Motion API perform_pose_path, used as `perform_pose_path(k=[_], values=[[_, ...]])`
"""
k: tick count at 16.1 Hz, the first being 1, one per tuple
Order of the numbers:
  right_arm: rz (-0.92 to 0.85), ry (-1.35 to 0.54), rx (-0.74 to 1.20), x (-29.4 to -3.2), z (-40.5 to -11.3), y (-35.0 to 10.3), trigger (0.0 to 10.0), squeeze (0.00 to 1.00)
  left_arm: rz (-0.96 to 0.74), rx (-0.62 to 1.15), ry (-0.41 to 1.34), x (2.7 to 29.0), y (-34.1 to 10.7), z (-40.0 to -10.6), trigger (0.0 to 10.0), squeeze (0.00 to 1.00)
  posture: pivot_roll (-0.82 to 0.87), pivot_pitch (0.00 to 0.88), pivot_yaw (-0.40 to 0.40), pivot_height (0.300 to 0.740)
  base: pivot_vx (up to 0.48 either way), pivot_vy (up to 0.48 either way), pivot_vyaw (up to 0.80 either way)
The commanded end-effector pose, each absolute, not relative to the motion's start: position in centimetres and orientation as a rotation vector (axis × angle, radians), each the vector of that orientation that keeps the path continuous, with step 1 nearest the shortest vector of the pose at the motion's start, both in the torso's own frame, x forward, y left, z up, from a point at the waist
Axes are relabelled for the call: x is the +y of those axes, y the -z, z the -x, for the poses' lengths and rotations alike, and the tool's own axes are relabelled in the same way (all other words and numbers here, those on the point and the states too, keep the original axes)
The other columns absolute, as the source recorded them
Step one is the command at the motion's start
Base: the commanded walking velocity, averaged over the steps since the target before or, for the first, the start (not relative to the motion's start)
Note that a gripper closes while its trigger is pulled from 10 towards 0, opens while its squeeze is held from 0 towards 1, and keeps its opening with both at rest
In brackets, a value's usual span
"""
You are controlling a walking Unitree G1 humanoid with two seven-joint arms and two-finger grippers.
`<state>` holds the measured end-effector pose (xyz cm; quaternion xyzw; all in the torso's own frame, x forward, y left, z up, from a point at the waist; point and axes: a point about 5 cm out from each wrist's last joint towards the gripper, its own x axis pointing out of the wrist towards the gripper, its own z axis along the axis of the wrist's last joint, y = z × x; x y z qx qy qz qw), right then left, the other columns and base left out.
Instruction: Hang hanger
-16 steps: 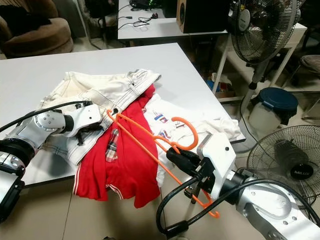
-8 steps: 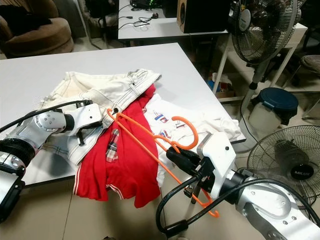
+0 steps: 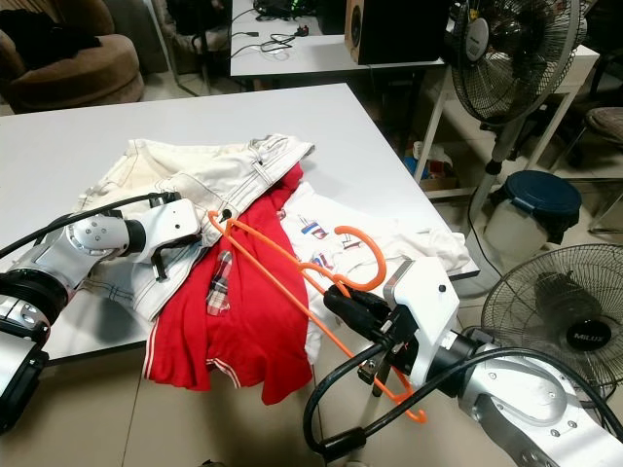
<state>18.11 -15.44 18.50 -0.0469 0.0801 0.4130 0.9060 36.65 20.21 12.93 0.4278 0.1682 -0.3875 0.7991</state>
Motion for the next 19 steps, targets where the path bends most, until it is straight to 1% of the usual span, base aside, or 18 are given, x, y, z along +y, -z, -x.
perform_pose_path(k=[1, 10, 11, 12, 13, 17, 19], values=[[0.102, -0.861, 0.143, -15.2, -18.1, -19.0, 10.0, 0.0, -0.912, 0.342, 0.815, 20.4, -13.4, -36.8, 0.0, 0.0, -0.26, 0.0, 0.059, 0.74, 0.0, 0.0, 0.0], [0.101, -0.859, 0.141, -15.2, -18.1, -19.0, 10.0, 0.0, -0.908, 0.325, 0.819, 20.4, -13.6, -36.8, 0.0, 0.0, -0.26, 0.0, 0.059, 0.74, 0.0, 0.0, 0.0], [0.115, -0.835, 0.111, -15.5, -18.9, -19.3, 10.0, 0.0, -0.711, 0.108, 0.831, 21.9, -17.2, -36.4, 0.0, 0.0, -0.23, 0.0, 0.041, 0.74, 0.0, 0.0, 0.0], [0.12, -0.827, 0.102, -15.6, -19.2, -19.3, 10.0, 0.0, -0.665, 0.043, 0.834, 22.4, -18.2, -36.1, 0.0, 0.0, -0.23, 0.0, 0.041, 0.74, 0.0, 0.0, 0.0], [0.126, -0.821, 0.096, -15.7, -19.3, -19.4, 10.0, 0.0, -0.638, 0.01, 0.84, 22.4, -18.6, -35.9, 0.0, 0.0, -0.23, 0.0, 0.038, 0.74, 0.0, 0.0, 0.0], [0.132, -0.818, 0.09, -15.8, -19.5, -19.4, 10.0, 0.0, -0.627, 0.003, 0.838, 21.9, -18.6, -35.9, 0.0, 0.0, -0.23, 0.0, 0.036, 0.74, 0.0, 0.0, 0.0], [0.142, -0.825, 0.08, -15.9, -19.6, -19.6, 10.0, 0.0, -0.531, -0.057, 0.907, 21.7, -20.8, -35.2, 0.0, 0.0, -0.23, 0.0, 0.035, 0.74, 0.0, 0.0, 0.0]])
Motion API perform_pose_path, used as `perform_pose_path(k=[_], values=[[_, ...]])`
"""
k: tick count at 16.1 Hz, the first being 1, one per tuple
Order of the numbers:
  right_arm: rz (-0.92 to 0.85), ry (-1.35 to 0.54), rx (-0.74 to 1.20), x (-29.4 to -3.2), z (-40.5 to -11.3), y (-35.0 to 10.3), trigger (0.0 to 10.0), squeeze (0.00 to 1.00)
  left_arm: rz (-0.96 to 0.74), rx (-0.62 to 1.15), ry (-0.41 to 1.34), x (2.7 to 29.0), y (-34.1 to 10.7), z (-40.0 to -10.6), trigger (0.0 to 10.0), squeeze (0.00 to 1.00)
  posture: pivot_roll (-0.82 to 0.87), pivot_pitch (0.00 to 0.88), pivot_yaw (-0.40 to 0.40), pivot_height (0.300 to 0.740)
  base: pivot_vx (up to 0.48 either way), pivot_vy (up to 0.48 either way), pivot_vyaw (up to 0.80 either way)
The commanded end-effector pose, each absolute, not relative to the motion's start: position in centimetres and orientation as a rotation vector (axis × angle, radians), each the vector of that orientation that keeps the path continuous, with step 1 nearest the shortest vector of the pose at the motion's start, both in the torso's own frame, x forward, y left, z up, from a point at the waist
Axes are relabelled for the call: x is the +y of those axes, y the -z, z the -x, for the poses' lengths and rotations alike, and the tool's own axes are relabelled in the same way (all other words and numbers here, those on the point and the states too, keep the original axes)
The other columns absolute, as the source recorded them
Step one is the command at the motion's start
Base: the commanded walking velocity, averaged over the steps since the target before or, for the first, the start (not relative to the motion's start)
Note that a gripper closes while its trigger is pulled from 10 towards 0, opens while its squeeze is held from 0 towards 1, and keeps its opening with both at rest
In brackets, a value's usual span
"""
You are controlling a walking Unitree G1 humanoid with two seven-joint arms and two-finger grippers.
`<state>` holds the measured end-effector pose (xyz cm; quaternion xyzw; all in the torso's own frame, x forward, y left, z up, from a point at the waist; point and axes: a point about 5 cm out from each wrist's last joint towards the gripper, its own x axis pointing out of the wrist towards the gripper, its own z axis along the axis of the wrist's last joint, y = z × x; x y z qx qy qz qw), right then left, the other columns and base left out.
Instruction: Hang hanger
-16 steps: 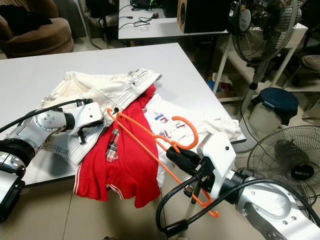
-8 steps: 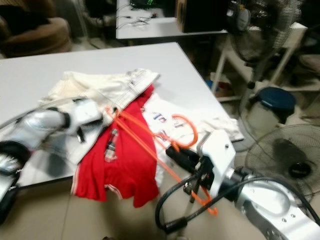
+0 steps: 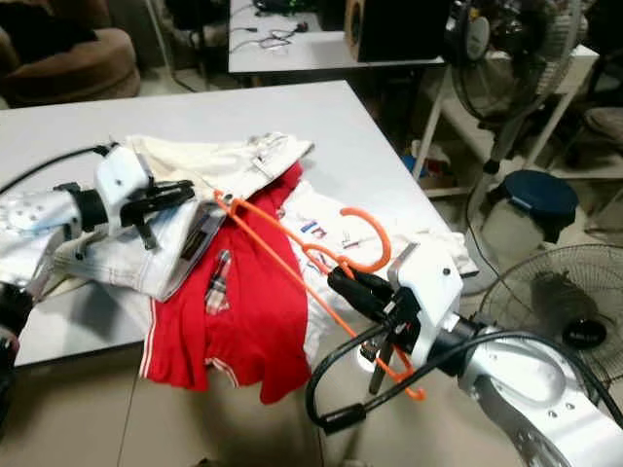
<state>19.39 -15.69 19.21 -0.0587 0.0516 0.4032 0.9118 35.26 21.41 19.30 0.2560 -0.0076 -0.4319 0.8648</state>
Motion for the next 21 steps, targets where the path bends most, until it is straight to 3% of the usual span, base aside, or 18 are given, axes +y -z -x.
perform_pose_path(k=[1, 5, 11, 14, 17, 21], values=[[0.146, -0.83, 0.08, -15.9, -19.7, -19.7, 10.0, 0.0, -0.526, -0.051, 0.933, 22.2, -21.5, -34.8, 0.0, 0.0, -0.24, 0.0, 0.034, 0.74, 0.0, 0.0, 0.0], [0.189, -0.868, 0.104, -15.7, -19.6, -19.4, 10.0, 0.0, -0.503, -0.042, 0.936, 24.0, -24.1, -34.0, 0.0, 0.0, -0.23, 0.0, 0.025, 0.74, 0.0, 0.0, 0.0], [0.435, -0.673, 0.056, -17.0, -22.9, -19.2, 10.0, 0.0, -0.472, -0.015, 1.077, 22.8, -26.5, -31.9, 0.0, 0.0, -0.21, 0.0, 0.025, 0.74, 0.0, 0.0, 0.0], [0.666, -0.812, 0.015, -15.5, -24.1, -19.0, 10.0, 0.0, -0.464, -0.074, 1.123, 21.0, -28.3, -31.7, 0.0, 0.0, -0.21, 0.0, 0.026, 0.74, 0.0, 0.0, 0.0], [0.753, -1.002, -0.025, -13.3, -24.7, -18.5, 10.0, 0.0, -0.465, -0.092, 1.17, 19.4, -28.7, -32.1, 0.0, 0.0, -0.21, 0.0, 0.03, 0.74, 0.0, 0.0, 0.0], [0.827, -0.987, -0.146, -12.0, -26.9, -18.9, 10.0, 0.0, -0.433, -0.053, 1.26, 17.7, -27.8, -31.3, 0.0, 0.0, -0.2, 0.0, 0.027, 0.74, 0.0, 0.0, 0.0]])
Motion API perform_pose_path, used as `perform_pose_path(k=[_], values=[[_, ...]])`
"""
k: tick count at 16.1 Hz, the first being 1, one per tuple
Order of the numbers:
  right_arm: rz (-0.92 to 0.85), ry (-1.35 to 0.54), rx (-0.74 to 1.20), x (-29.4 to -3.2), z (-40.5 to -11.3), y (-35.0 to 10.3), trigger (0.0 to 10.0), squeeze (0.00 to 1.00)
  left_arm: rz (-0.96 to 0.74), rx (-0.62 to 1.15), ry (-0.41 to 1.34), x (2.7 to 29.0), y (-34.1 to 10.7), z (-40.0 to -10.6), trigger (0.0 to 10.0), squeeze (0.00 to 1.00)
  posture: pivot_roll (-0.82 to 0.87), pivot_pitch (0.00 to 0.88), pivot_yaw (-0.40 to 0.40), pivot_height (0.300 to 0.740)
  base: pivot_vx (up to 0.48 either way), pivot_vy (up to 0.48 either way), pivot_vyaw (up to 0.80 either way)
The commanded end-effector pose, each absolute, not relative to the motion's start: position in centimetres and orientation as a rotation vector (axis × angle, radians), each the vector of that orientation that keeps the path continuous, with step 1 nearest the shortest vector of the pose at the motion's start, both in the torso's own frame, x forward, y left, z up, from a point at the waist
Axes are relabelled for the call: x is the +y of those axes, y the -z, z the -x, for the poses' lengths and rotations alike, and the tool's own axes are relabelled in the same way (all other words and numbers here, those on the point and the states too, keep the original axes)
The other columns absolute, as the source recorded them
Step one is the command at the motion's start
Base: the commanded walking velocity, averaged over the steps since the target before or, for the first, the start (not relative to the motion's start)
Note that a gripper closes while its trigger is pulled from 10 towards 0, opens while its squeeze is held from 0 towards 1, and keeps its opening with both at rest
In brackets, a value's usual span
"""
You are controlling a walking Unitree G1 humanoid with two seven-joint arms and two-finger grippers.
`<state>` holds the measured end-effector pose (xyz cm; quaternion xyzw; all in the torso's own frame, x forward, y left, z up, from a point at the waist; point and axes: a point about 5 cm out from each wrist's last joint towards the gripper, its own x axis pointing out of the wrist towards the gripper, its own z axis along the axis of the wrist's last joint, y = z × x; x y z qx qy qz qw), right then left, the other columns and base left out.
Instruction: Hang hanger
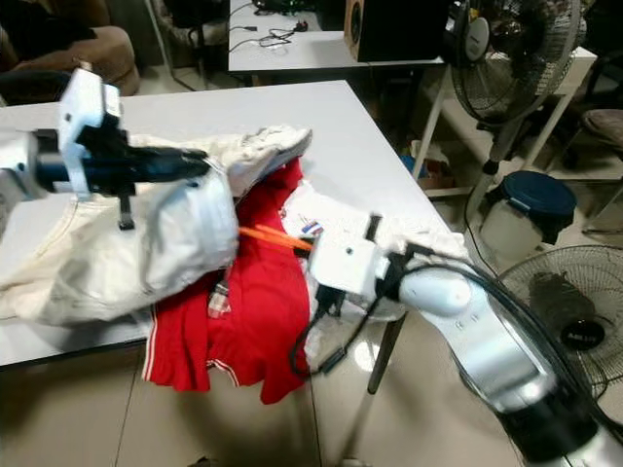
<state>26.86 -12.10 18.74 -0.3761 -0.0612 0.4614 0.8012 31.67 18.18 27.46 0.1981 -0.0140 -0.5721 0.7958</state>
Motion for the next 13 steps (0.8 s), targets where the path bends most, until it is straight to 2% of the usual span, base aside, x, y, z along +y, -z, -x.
perform_pose_path(k=[1, 3, 6, 8, 10, 13], values=[[0.83, -0.986, -0.177, -11.9, -27.2, -19.1, 10.0, 0.0, -0.43, -0.044, 1.273, 17.5, -27.7, -31.2, 0.0, 0.0, -0.2, 0.0, 0.027, 0.74, 0.0, 0.0, 0.0], [0.821, -0.989, -0.265, -11.5, -27.7, -20.1, 10.0, 0.0, -0.439, -0.034, 1.3, 17.3, -27.4, -31.1, 0.0, 0.0, -0.2, 0.0, 0.023, 0.74, 0.0, 0.0, 0.0], [0.762, -1.193, -0.377, -9.9, -26.4, -20.6, 10.0, 0.0, -0.472, -0.068, 1.159, 18.1, -26.9, -32.7, 0.0, 0.0, -0.2, 0.0, 0.02, 0.74, 0.0, 0.0, 0.0], [0.77, -1.234, -0.385, -9.9, -25.9, -20.4, 10.0, 0.0, -0.518, -0.075, 1.089, 18.7, -26.5, -33.4, 0.0, 0.0, -0.2, 0.0, 0.016, 0.74, 0.0, 0.0, 0.0], [0.774, -1.221, -0.382, -10.5, -25.9, -20.2, 10.0, 0.0, -0.597, -0.087, 1.01, 19.3, -26.4, -34.3, 0.0, 0.0, -0.2, 0.0, 0.012, 0.74, 0.0, 0.0, 0.0], [0.667, -1.177, -0.451, -10.2, -26.4, -21.4, 10.0, 0.0, -0.679, -0.105, 0.987, 19.3, -26.0, -34.7, 0.0, 0.0, -0.2, 0.0, 0.017, 0.74, 0.0, 0.0, 0.0]])
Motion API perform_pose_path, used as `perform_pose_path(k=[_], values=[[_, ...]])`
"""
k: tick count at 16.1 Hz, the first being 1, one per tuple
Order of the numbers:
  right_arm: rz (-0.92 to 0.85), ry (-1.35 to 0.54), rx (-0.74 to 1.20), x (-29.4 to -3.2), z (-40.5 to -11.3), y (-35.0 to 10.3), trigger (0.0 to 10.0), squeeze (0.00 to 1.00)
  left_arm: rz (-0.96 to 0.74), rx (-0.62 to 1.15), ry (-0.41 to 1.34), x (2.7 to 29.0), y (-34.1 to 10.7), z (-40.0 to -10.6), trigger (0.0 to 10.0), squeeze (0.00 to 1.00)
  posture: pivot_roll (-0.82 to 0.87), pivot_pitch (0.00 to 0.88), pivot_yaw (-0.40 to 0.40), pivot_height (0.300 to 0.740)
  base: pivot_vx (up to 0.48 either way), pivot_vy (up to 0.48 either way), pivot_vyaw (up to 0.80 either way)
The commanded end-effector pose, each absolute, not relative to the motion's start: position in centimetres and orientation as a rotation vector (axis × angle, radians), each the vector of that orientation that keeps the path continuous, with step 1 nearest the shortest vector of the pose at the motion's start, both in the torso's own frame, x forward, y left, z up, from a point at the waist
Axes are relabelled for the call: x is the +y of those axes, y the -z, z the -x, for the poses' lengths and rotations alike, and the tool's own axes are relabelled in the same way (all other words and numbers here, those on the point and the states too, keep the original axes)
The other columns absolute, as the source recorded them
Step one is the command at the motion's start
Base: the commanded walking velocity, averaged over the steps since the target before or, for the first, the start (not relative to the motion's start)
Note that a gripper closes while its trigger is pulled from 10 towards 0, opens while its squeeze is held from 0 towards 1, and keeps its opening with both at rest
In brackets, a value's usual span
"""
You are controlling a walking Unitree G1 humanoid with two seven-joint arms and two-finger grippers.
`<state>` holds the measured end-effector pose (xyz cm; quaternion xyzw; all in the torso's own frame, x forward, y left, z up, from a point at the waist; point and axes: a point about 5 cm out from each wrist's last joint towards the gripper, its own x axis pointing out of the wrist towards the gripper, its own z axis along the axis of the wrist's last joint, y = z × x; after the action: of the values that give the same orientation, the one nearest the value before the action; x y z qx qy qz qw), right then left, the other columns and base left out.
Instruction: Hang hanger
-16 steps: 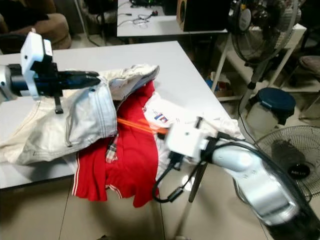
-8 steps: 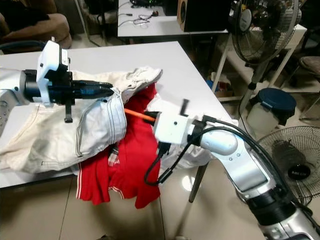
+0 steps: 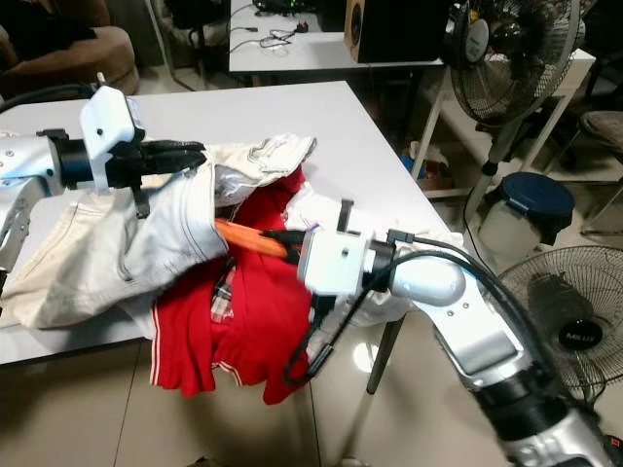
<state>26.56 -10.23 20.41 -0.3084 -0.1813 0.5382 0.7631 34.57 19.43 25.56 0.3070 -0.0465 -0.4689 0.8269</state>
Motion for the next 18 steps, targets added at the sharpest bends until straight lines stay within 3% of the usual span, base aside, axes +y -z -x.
perform_pose_path(k=[1, 2, 3, 14, 17, 18], values=[[0.647, -1.171, -0.464, -10.1, -26.5, -21.8, 10.0, 0.0, -0.682, -0.114, 0.978, 19.3, -26.0, -34.8, 4.1, 0.0, -0.2, 0.0, 0.013, 0.74, 0.0, 0.0, 0.0], [0.625, -1.163, -0.478, -10.0, -26.7, -22.1, 10.0, 0.0, -0.676, -0.126, 0.967, 19.2, -25.8, -35.1, 10.0, 0.0, -0.2, 0.0, 0.014, 0.74, 0.0, 0.0, 0.0], [0.598, -1.145, -0.484, -10.0, -27.1, -22.4, 10.0, 0.0, -0.668, -0.118, 0.971, 19.1, -25.5, -35.3, 10.0, 1.0, -0.2, 0.0, 0.013, 0.74, 0.0, 0.0, 0.0], [0.529, -1.111, -0.432, -10.4, -28.1, -21.6, 10.0, 0.0, -0.607, -0.059, 0.92, 22.1, -26.5, -36.3, 10.0, 1.0, -0.18, 0.0, 0.021, 0.74, 0.0, 0.0, 0.0], [0.514, -1.098, -0.427, -10.4, -28.4, -21.5, 10.0, 0.0, -0.536, -0.117, 0.809, 23.5, -29.2, -36.8, 10.0, 1.0, -0.18, 0.0, 0.015, 0.74, 0.0, 0.0, 0.0], [0.515, -1.097, -0.427, -10.4, -28.4, -21.5, 10.0, 0.0, -0.517, -0.128, 0.804, 23.7, -29.7, -36.8, 10.0, 0.81, -0.18, 0.0, 0.015, 0.74, 0.0, 0.0, 0.0]])
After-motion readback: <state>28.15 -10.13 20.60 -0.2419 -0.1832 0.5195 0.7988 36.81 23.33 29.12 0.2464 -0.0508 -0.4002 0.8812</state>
